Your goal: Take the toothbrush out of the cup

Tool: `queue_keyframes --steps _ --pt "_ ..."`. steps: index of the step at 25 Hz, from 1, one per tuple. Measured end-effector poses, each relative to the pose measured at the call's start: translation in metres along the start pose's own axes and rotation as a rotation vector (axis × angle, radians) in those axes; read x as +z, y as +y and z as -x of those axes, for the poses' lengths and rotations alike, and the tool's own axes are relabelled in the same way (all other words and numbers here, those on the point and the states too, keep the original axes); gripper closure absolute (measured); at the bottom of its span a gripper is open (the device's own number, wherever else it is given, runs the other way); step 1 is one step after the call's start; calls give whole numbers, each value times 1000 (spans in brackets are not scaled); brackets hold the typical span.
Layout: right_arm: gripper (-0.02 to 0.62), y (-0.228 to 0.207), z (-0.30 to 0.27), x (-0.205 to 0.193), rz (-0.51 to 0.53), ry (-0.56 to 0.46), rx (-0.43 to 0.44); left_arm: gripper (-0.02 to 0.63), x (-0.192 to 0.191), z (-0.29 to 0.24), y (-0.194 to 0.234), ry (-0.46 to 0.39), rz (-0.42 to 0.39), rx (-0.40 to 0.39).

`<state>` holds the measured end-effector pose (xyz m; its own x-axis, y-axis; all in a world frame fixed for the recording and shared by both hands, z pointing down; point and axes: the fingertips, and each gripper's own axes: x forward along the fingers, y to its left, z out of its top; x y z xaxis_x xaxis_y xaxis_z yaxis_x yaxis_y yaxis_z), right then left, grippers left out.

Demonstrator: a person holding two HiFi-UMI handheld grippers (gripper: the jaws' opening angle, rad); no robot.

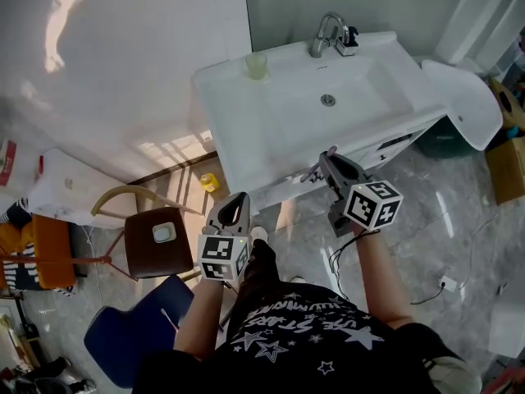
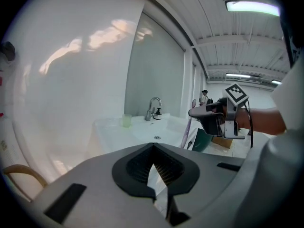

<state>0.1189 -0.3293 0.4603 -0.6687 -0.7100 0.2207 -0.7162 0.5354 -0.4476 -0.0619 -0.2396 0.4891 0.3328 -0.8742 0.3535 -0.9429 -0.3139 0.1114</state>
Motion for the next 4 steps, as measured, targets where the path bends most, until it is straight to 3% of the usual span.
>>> queue_keyframes --steps 4 --pt "566 0 46 -24 5 21 1 591 -17 24 -40 2 15 -5"
